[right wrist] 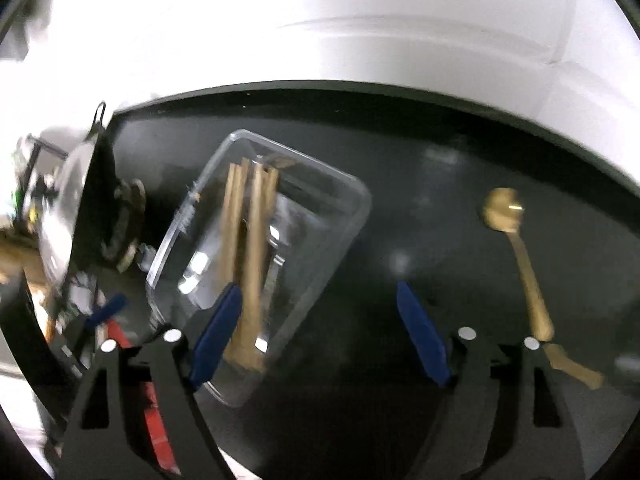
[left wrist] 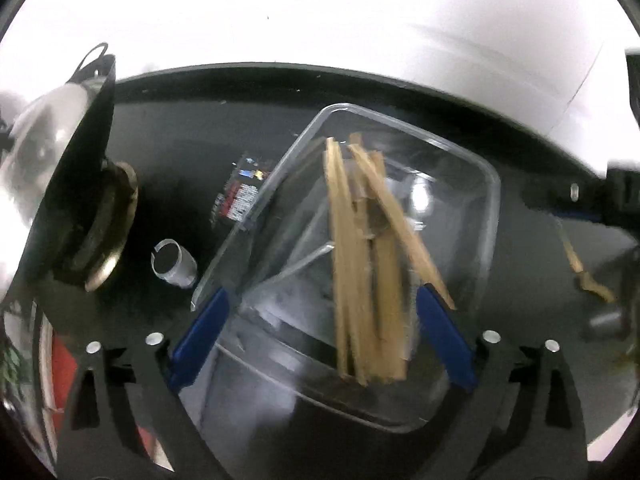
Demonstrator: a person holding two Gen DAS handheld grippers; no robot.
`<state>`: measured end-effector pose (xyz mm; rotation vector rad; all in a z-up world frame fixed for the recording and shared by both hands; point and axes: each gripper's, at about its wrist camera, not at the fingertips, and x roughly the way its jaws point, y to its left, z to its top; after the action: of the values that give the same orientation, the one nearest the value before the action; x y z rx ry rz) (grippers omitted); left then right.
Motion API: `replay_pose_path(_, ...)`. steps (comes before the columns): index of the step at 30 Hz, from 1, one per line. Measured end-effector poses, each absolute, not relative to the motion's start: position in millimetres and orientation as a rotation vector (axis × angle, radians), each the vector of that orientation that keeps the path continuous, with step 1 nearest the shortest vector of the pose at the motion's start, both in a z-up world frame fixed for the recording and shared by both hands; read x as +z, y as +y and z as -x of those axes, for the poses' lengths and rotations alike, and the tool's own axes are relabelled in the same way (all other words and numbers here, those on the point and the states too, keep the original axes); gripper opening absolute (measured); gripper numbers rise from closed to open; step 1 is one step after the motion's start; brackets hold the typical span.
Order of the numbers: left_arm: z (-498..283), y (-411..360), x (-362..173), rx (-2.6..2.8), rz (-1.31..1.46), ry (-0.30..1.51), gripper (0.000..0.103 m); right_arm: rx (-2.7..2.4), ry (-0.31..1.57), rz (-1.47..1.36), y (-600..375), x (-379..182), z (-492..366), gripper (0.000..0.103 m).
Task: Organize utensils
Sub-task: 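Move both open tools back to the gold and wooden spoons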
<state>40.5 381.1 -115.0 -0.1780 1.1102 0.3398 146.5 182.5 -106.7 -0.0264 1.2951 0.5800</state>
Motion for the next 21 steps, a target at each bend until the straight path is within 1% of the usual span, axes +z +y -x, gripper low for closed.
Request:
replay_pose_path(4,-35.7,355.5,-108.0,0.324,0.231,1.139,0.093,0.565,1.248,0.137,128.3,-103.2,-116.2,0.079)
replay_pose_path(9,-39.8,305.5,-108.8,0.276,0.204,1.169,0.093,0.52,1.249,0.131,42.4,-106.4,-91.5,0.079)
replay_pose_path(17,-41.1,191.1,-105.9,0.21,0.167,1.202,0.093,0.498,1.21,0.184,-77.3,-104.4,-46.5,0.079)
replay_pose_path(21,-39.6,141.7,-107.0,0.195,0.161,1.212,0.093,0.543,1.191,0.22,-115.5,-102.6,-31.7,0.079)
